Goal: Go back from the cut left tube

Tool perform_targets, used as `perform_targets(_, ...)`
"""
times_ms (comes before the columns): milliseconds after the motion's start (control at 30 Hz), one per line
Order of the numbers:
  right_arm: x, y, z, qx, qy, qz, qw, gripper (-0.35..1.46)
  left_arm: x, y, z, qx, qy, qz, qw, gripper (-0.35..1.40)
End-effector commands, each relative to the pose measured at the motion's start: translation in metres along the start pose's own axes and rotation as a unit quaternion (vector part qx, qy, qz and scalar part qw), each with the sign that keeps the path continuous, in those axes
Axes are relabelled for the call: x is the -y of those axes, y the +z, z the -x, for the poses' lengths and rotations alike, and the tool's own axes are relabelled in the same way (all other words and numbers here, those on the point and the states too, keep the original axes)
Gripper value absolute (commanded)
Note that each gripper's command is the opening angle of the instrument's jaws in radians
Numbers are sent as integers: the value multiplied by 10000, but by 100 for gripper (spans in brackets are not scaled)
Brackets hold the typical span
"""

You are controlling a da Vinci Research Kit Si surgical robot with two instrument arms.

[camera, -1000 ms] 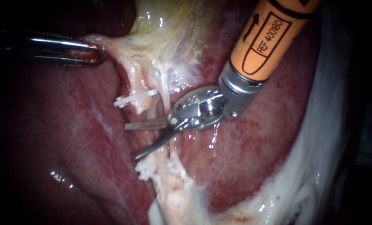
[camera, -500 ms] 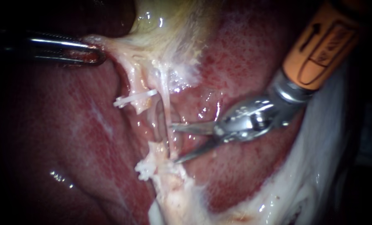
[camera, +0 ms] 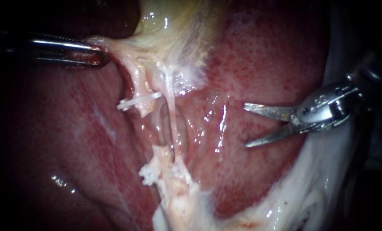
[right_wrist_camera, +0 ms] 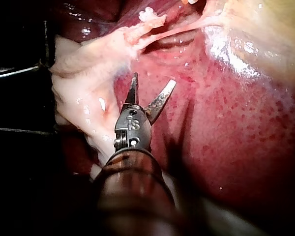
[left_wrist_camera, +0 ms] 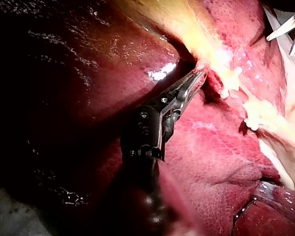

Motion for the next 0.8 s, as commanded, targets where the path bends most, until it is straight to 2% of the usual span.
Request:
perform_targets(33, 0, 1, 1, 2, -30, -36, 10000, 143, 1, 1, 1, -1, 3, -6, 10000, -35)
perform_targets(100, 0, -1, 1, -35, -9, -177, 9998, 143, 2, 4, 3, -3, 9, -13, 10000, -35)
perform_targets(233, 0, -2, 3, -37, -13, -185, 9998, 143, 5, 17, 14, -18, 40, -6, 10000, -35)
perform_targets(433, 0, -4, 4, -38, -16, -188, 9998, 143, 10, 40, 29, 67, 117, 32, 9999, -35)
perform_targets(800, -1, -4, 3, -38, -14, -187, 9998, 143, 10, 41, 27, 69, 115, 38, 9999, -35)
